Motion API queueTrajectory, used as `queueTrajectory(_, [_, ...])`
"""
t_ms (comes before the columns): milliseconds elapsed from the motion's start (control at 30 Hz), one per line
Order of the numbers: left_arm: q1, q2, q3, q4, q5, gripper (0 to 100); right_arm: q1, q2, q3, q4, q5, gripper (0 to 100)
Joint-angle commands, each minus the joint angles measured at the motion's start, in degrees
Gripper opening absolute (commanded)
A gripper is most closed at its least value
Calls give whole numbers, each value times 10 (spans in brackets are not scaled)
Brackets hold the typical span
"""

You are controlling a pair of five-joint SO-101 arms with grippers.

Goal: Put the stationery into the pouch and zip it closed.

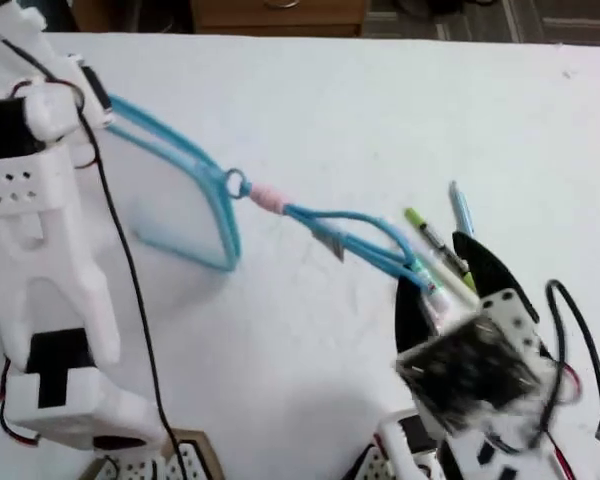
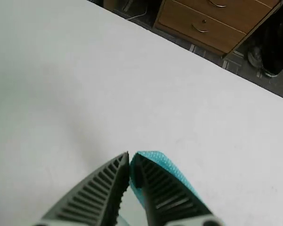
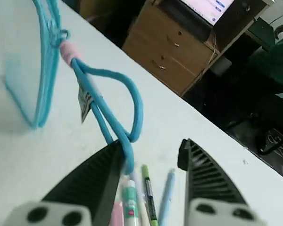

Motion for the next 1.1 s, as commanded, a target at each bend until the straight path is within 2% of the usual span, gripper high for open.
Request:
queueTrajectory(0, [22,36,0,-11,5,23,-46,-7,-37,-45,-91,176])
queueTrajectory(100, [44,36,0,-13,14,23,-83,0,-18,-92,-174,176])
queueTrajectory(200, [48,36,0,-13,30,23,-124,36,34,-98,-216,178])
queueTrajectory(333, [47,44,-4,-13,26,23,-225,87,130,-80,-227,181])
queueTrajectory(433, [44,70,-7,-12,26,23,-313,123,161,-80,-226,224])
queueTrajectory(500, [43,87,-6,-7,26,23,-325,137,156,-80,-222,250])
queueTrajectory(633, [28,95,-23,11,26,23,-261,155,142,-31,-151,252])
queueTrajectory(767, [15,95,-82,63,9,23,-109,192,155,19,-16,252])
queueTrajectory(900, [15,95,-128,93,-10,23,30,295,181,-7,71,252])
queueTrajectory(1067, [15,97,-127,93,-11,23,103,476,182,-22,186,252])
